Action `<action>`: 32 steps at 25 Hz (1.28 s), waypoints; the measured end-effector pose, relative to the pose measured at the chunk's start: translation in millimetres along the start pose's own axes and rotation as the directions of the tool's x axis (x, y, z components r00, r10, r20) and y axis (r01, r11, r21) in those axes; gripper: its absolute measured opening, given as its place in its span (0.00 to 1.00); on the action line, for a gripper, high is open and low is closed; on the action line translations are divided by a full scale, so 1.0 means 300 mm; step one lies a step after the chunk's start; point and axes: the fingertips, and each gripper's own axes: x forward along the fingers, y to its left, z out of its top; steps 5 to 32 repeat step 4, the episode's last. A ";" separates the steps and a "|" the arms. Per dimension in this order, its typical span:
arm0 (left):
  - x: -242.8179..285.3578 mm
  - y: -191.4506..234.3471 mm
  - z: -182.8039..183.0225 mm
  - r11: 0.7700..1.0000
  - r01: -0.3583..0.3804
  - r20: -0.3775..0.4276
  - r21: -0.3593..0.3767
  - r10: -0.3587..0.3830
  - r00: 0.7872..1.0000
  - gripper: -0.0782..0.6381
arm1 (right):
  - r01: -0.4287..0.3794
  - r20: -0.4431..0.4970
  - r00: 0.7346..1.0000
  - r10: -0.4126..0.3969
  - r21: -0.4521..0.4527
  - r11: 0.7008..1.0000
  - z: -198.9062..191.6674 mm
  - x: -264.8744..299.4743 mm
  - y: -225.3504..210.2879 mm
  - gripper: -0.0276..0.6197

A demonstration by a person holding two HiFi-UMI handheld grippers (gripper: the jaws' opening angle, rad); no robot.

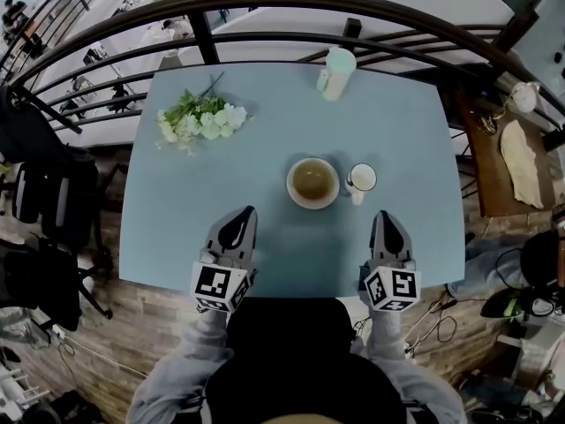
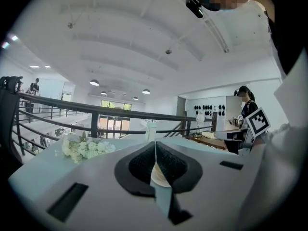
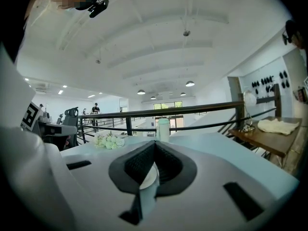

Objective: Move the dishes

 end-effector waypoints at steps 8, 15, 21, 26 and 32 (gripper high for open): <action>-0.001 0.006 0.001 1.000 0.001 0.001 0.000 -0.001 1.000 0.13 | -0.001 0.000 1.000 0.001 0.002 1.000 0.000 0.003 0.008 0.05; -0.001 0.006 0.001 1.000 0.001 0.001 0.000 -0.001 1.000 0.13 | -0.001 0.000 1.000 0.001 0.002 1.000 0.000 0.003 0.008 0.05; -0.001 0.006 0.001 1.000 0.001 0.001 0.000 -0.001 1.000 0.13 | -0.001 0.000 1.000 0.001 0.002 1.000 0.000 0.003 0.008 0.05; -0.001 0.006 0.001 1.000 0.001 0.001 0.000 -0.001 1.000 0.13 | -0.001 0.000 1.000 0.001 0.002 1.000 0.000 0.003 0.008 0.05; -0.001 0.006 0.001 1.000 0.001 0.001 0.000 -0.001 1.000 0.13 | -0.001 0.000 1.000 0.001 0.002 1.000 0.000 0.003 0.008 0.05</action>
